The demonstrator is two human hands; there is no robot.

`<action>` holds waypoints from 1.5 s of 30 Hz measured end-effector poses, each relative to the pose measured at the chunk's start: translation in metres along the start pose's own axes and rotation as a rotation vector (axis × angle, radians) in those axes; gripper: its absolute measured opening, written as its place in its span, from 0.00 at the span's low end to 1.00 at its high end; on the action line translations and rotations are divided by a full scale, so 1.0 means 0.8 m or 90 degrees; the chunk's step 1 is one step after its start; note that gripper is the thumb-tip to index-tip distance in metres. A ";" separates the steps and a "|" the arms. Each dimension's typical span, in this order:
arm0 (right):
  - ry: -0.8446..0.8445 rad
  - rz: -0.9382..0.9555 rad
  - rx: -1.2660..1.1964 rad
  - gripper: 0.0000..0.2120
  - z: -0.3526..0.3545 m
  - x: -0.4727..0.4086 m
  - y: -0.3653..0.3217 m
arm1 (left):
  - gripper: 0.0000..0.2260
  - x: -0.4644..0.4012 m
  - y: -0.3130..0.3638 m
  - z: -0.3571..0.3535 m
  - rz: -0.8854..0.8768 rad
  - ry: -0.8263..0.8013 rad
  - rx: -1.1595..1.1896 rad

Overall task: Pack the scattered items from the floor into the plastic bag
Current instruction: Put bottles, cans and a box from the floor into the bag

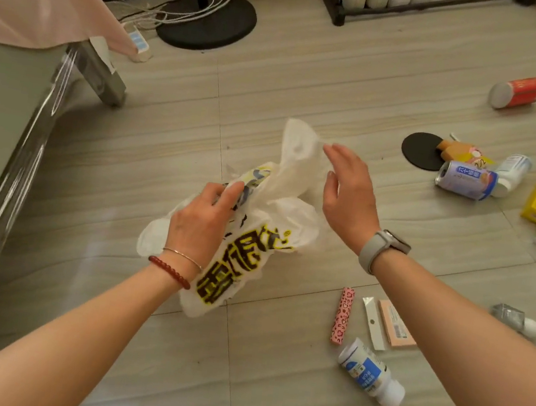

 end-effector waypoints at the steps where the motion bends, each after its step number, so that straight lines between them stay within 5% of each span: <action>1: -0.032 0.002 0.005 0.20 -0.005 0.006 0.003 | 0.22 0.000 0.008 -0.008 0.008 -0.036 0.024; 5: -0.132 -0.059 0.013 0.20 -0.008 0.040 0.035 | 0.19 -0.004 0.053 -0.057 0.094 -0.256 0.174; 9: -0.227 -0.156 0.035 0.18 0.012 0.088 0.080 | 0.28 -0.012 0.108 -0.099 0.003 -0.413 0.195; 11: -0.310 -0.173 0.078 0.15 0.022 0.121 0.095 | 0.27 -0.020 0.121 -0.106 -0.031 -0.371 0.091; 15: -0.562 -0.132 0.190 0.21 0.013 0.202 0.103 | 0.21 -0.029 0.163 -0.091 -0.198 -0.128 -0.086; 18: -0.659 -0.104 0.245 0.31 -0.003 0.253 0.106 | 0.19 -0.009 0.202 -0.105 -0.379 -0.119 -0.133; 21: -0.655 -0.145 0.233 0.32 -0.020 0.283 0.114 | 0.19 0.027 0.228 -0.139 -0.543 -0.230 -0.177; 26: -0.610 -0.226 0.171 0.23 -0.027 0.300 0.128 | 0.19 0.056 0.232 -0.191 -0.631 -0.522 -0.277; 29: -0.527 -0.279 0.106 0.22 -0.009 0.299 0.137 | 0.12 0.057 0.230 -0.192 -0.650 -0.472 -0.316; 32: -0.421 -0.306 0.020 0.21 0.021 0.282 0.145 | 0.03 0.049 0.248 -0.184 -0.648 -0.354 -0.177; 38: -0.031 -0.356 -0.154 0.15 0.095 0.191 0.153 | 0.17 -0.026 0.226 -0.075 -0.216 -0.218 0.313; 42: -0.031 -0.280 -0.222 0.15 0.075 0.115 0.102 | 0.14 -0.073 0.131 -0.020 0.053 -0.016 0.483; 45: -0.091 -0.209 -0.226 0.17 0.028 0.060 0.048 | 0.14 -0.073 0.053 -0.038 0.242 -0.093 0.439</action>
Point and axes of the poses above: each hand's wrist, its own x-axis away from the middle knuckle, its own z-axis out of the back of the hand, y = z × x, the point moved 5 cm from there along -x, towards the middle knuckle, and after that the axes turned 11 degrees about -y, right-handed, at the moved point
